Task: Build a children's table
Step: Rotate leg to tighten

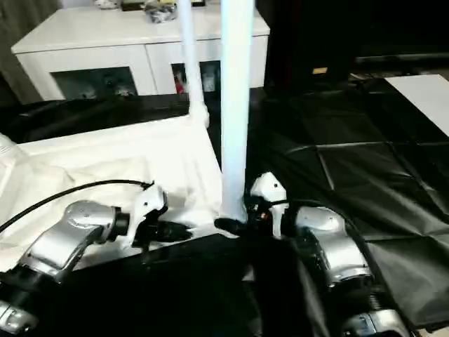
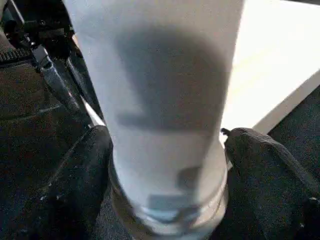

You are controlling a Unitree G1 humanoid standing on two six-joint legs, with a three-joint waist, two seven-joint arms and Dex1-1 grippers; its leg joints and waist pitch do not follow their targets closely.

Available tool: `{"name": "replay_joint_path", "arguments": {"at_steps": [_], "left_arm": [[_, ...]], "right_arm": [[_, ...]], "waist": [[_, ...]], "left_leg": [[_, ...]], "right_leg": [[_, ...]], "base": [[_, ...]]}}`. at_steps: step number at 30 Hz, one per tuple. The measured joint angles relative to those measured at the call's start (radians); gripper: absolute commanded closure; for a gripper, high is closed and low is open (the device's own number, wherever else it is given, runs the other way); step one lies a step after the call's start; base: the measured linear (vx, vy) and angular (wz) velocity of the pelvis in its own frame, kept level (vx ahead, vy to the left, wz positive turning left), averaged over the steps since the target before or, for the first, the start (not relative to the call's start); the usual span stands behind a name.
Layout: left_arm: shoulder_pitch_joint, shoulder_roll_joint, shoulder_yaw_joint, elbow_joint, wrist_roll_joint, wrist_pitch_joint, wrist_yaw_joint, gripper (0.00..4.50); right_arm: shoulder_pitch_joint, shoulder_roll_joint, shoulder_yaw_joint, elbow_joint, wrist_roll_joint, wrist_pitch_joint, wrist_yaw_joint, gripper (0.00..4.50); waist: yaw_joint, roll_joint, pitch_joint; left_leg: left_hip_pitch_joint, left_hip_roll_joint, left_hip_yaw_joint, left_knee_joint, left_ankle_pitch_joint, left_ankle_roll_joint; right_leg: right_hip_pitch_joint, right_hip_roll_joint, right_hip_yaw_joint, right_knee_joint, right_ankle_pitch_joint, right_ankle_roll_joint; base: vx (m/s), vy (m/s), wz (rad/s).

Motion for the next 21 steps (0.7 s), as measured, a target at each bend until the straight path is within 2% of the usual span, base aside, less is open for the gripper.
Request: {"name": "replay_joint_path", "arguments": {"at_steps": [3, 4, 7, 8, 15, 18, 21], "left_arm": [[0.001, 0.002, 0.000, -0.002, 0.000, 0.001, -0.006, 4.50], [0.002, 0.002, 0.000, -0.003, 0.000, 0.002, -0.006, 4.50], [0.005, 0.003, 0.000, -0.010, 0.000, 0.006, -0.007, 4.50], [0.006, 0.004, 0.000, -0.013, 0.000, 0.008, -0.008, 4.50], [0.009, 0.005, 0.000, -0.017, 0.001, 0.012, 0.001, 4.50], [-0.009, -0.021, 0.015, 0.018, 0.018, 0.014, 0.059, 4.50], [-0.068, -0.090, 0.021, 0.091, 0.062, 0.020, 0.181, 4.50]], "right_arm": [[0.000, -0.008, 0.006, 0.001, -0.002, 0.001, 0.025, 1.06], [0.000, -0.008, 0.009, 0.002, -0.004, 0.001, 0.030, 1.31], [0.000, -0.009, 0.011, 0.002, -0.006, 0.001, 0.035, 1.44], [0.000, -0.010, 0.011, 0.002, -0.006, 0.001, 0.037, 1.62], [-0.001, 0.002, 0.009, 0.007, -0.007, 0.003, 0.016, 1.75], [-0.020, 0.060, -0.009, 0.054, -0.030, -0.006, -0.096, 1.76], [-0.066, 0.138, -0.038, 0.117, -0.085, -0.004, -0.316, 1.77]], "waist": [[0.000, 0.000, 0.000], [0.000, 0.000, 0.000], [0.001, 0.000, 0.000], [0.001, 0.000, 0.000], [0.000, 0.000, 0.000], [-0.008, -0.001, -0.001], [-0.016, -0.002, -0.001]], "left_leg": [[0.000, 0.000, 0.000, 0.000, 0.000, 0.000], [0.000, 0.000, 0.000, 0.000, 0.000, 0.000], [0.000, 0.000, 0.000, 0.000, 0.000, 0.000], [0.000, 0.000, 0.000, 0.000, 0.000, 0.000], [0.000, 0.000, 0.000, 0.000, 0.000, 0.000], [0.001, 0.000, 0.000, 0.001, 0.000, 0.000], [0.002, -0.001, 0.000, 0.001, 0.000, 0.000]], "right_leg": [[0.000, 0.000, 0.000, 0.000, 0.000, 0.000], [0.000, 0.000, 0.000, 0.000, 0.000, 0.000], [0.000, 0.000, 0.000, 0.000, 0.000, 0.000], [0.000, 0.000, 0.000, 0.000, 0.000, 0.000], [0.000, 0.000, 0.000, 0.000, 0.000, 0.000], [0.000, 0.000, 0.000, 0.001, 0.001, -0.001], [0.000, 0.000, 0.001, 0.001, 0.003, -0.004]], "base": [[0.000, 0.000, 0.00], [0.000, 0.000, 0.00], [0.000, 0.000, 0.00], [0.000, 0.000, 0.00], [0.000, 0.000, 0.00], [0.000, 0.000, 0.00], [0.000, 0.000, 0.00]]}}
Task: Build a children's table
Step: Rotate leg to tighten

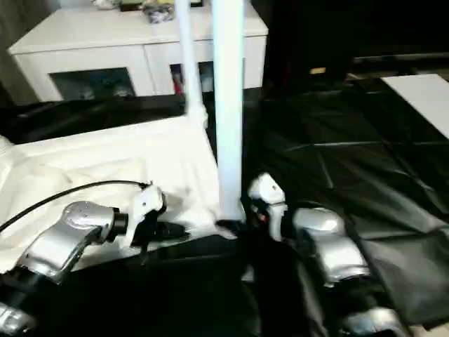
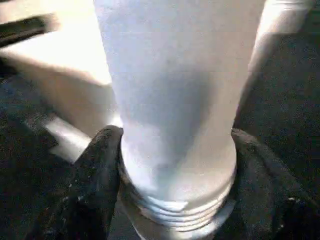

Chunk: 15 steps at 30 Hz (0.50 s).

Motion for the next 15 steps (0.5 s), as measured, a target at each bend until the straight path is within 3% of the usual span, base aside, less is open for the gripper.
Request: {"name": "replay_joint_path", "arguments": {"at_steps": [5, 9, 12, 13, 15], "left_arm": [[-0.075, -0.138, 0.023, 0.101, 0.028, 0.056, 0.210, 4.50], [-0.133, -0.218, 0.024, 0.187, 0.041, 0.059, 0.309, 4.50], [-0.151, -0.235, 0.026, 0.222, 0.048, 0.040, 0.321, 4.50], [-0.152, -0.236, 0.026, 0.223, 0.048, 0.039, 0.321, 4.50], [-0.152, -0.235, 0.026, 0.224, 0.049, 0.033, 0.316, 4.50]], "right_arm": [[-0.060, 0.123, -0.063, 0.072, -0.043, 0.056, -0.352, 1.78], [-0.106, 0.201, -0.100, 0.143, -0.068, 0.044, -0.570, 1.78], [-0.124, 0.218, -0.114, 0.191, -0.074, 0.001, -0.587, 1.78], [-0.124, 0.218, -0.116, 0.193, -0.073, -0.006, -0.584, 1.43], [-0.121, 0.215, -0.119, 0.194, -0.076, -0.017, -0.570, 1.22]], "waist": [[0.002, -0.001, 0.000], [0.005, -0.001, -0.001], [0.007, -0.001, -0.001], [0.007, -0.001, -0.001], [0.008, -0.001, -0.001]], "left_leg": [[0.005, -0.001, 0.000, 0.000, 0.000, 0.000], [0.007, -0.002, 0.001, -0.001, 0.000, 0.000], [0.007, -0.003, 0.001, -0.001, 0.000, 0.000], [0.007, -0.003, 0.001, -0.001, 0.000, 0.000], [0.007, -0.003, 0.001, -0.002, 0.000, 0.000]], "right_leg": [[0.004, 0.000, 0.002, 0.000, 0.000, 0.000], [0.007, 0.000, 0.004, -0.001, -0.001, 0.001], [0.009, 0.000, 0.005, -0.003, -0.001, 0.002], [0.009, 0.000, 0.005, -0.003, -0.001, 0.002], [0.009, 0.000, 0.005, -0.003, -0.001, 0.002]], "base": [[0.000, 0.000, 0.00], [0.000, 0.000, 0.00], [0.000, 0.000, 0.00], [0.000, 0.000, 0.00], [0.000, 0.000, 0.00]]}}
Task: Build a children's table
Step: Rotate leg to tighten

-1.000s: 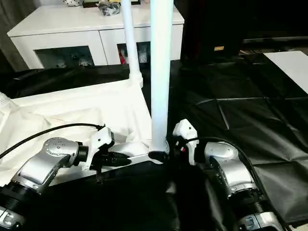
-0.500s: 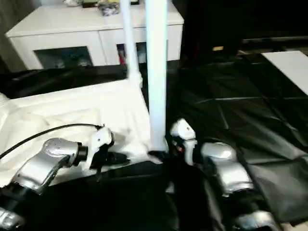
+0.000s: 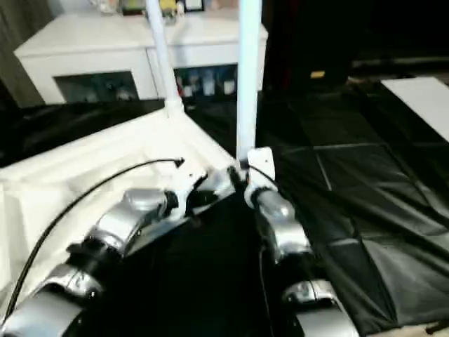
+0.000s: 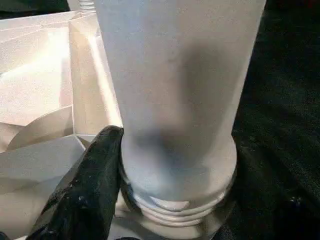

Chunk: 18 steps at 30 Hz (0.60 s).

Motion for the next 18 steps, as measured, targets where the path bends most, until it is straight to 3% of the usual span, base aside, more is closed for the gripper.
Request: {"name": "replay_joint_path", "arguments": {"at_steps": [7, 12, 18], "left_arm": [[0.033, 0.072, -0.004, -0.043, -0.005, -0.034, -0.092, 4.50], [0.083, 0.154, -0.025, -0.125, -0.027, -0.049, -0.235, 4.50], [0.143, 0.236, -0.035, -0.213, -0.069, -0.062, -0.389, 4.50]], "right_arm": [[0.040, -0.060, 0.018, -0.036, 0.046, -0.024, 0.218, 0.54], [0.088, -0.213, 0.101, -0.123, 0.047, -0.037, 0.494, 0.54], [0.145, -0.322, 0.131, -0.228, 0.099, -0.033, 0.743, 0.54]], "waist": [[-0.008, -0.002, 0.001], [-0.002, -0.002, 0.002], [0.000, -0.002, 0.001]], "left_leg": [[0.000, 0.001, 0.000, -0.006, 0.000, 0.000], [-0.002, 0.002, 0.000, -0.007, 0.000, 0.000], [-0.008, 0.002, 0.000, -0.005, 0.003, 0.006]], "right_leg": [[-0.004, 0.001, -0.001, 0.000, 0.000, 0.000], [-0.005, 0.001, -0.004, 0.000, -0.003, 0.004], [-0.008, 0.001, -0.004, -0.001, -0.006, 0.003]], "base": [[0.000, 0.000, 0.00], [0.000, 0.000, 0.00], [0.000, 0.000, 0.00]]}}
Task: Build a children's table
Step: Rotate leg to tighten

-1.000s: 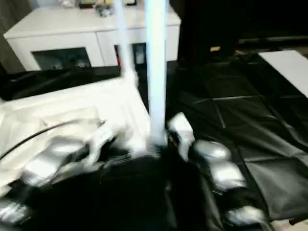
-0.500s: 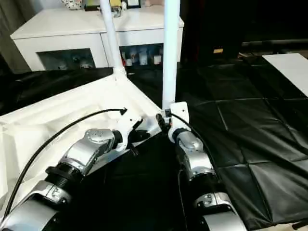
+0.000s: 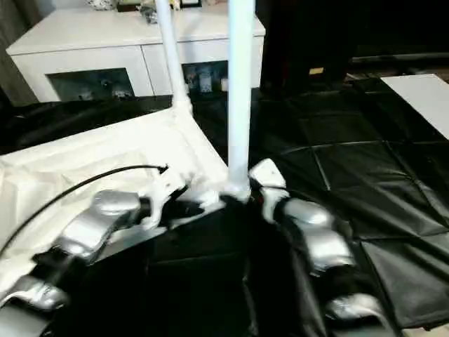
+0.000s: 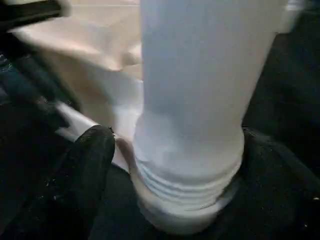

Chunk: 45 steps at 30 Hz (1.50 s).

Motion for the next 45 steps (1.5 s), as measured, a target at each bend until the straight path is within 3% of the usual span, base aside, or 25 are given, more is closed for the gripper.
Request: {"name": "replay_joint_path", "arguments": {"at_steps": [5, 9, 14, 20, 26, 30, 33, 39, 45], "left_arm": [[0.048, 0.053, -0.016, -0.082, -0.031, 0.025, -0.101, 4.50], [0.052, 0.060, -0.018, -0.090, -0.033, 0.034, -0.121, 4.50], [0.060, 0.066, -0.020, -0.101, -0.038, 0.043, -0.133, 4.50], [0.060, 0.068, -0.020, -0.105, -0.040, 0.057, -0.138, 4.50], [0.062, 0.071, -0.020, -0.110, -0.040, 0.060, -0.140, 4.50], [0.041, 0.033, -0.001, -0.063, -0.013, 0.045, -0.050, 4.50], [-0.025, -0.057, 0.013, 0.036, 0.031, 0.038, 0.105, 4.50], [-0.106, -0.168, 0.027, 0.145, 0.048, 0.080, 0.276, 4.50], [-0.179, -0.255, 0.031, 0.267, 0.078, 0.050, 0.387, 4.50]], "right_arm": [[0.018, -0.066, 0.037, -0.052, 0.020, 0.021, 0.146, 0.54], [0.019, -0.064, 0.037, -0.055, 0.036, 0.036, 0.176, 0.54], [0.034, -0.066, 0.047, -0.083, 0.050, 0.054, 0.200, 1.14], [0.034, -0.066, 0.046, -0.083, 0.056, 0.064, 0.212, 1.56], [0.034, -0.063, 0.046, -0.084, 0.055, 0.065, 0.208, 1.73], [-0.002, 0.018, 0.028, -0.006, 0.013, 0.044, 0.039, 1.75], [-0.053, 0.104, -0.032, 0.075, -0.015, 0.068, -0.199, 1.75], [-0.091, 0.222, -0.084, 0.129, -0.062, 0.086, -0.527, 1.76], [-0.152, 0.302, -0.128, 0.221, -0.110, 0.068, -0.763, 1.76]], "waist": [[0.017, 0.000, 0.000], [0.019, 0.000, 0.000], [0.020, 0.000, 0.000], [0.020, 0.000, 0.000], [0.019, 0.000, 0.000], [0.005, -0.001, 0.000], [-0.003, -0.002, 0.000], [-0.001, -0.001, -0.001], [0.003, 0.001, -0.003]], "left_leg": [[-0.002, 0.001, 0.000, 0.002, 0.000, 0.000], [-0.002, 0.001, 0.001, 0.004, -0.002, -0.003], [-0.001, 0.001, 0.001, 0.004, -0.002, -0.003], [-0.002, 0.001, 0.001, 0.004, -0.001, -0.001], [-0.002, 0.001, 0.001, 0.005, -0.001, -0.001], [0.000, 0.001, 0.001, 0.006, -0.002, -0.003], [0.001, 0.000, 0.001, 0.007, -0.002, -0.004], [0.002, 0.000, 0.001, 0.007, -0.002, -0.004], [0.001, -0.002, 0.002, 0.006, -0.001, -0.002]], "right_leg": [[-0.001, 0.000, -0.001, 0.001, -0.001, -0.001], [-0.001, -0.001, 0.000, 0.003, 0.000, -0.001], [0.000, -0.001, 0.000, 0.003, 0.000, -0.002], [0.000, -0.001, 0.000, 0.003, 0.000, -0.001], [0.000, -0.001, 0.000, 0.003, 0.000, -0.001], [0.000, -0.001, 0.000, 0.005, 0.001, -0.003], [0.002, -0.001, 0.001, 0.004, 0.004, -0.008], [0.004, -0.001, 0.002, 0.004, 0.004, -0.007], [0.007, -0.001, 0.006, 0.003, 0.004, -0.007]], "base": [[0.000, 0.000, 0.00], [0.000, 0.000, 0.00], [0.000, 0.000, 0.00], [0.000, 0.000, 0.00], [0.000, 0.000, 0.00], [0.000, 0.000, 0.00], [0.000, 0.000, 0.00], [0.000, 0.000, 0.00], [0.000, 0.000, 0.00]]}}
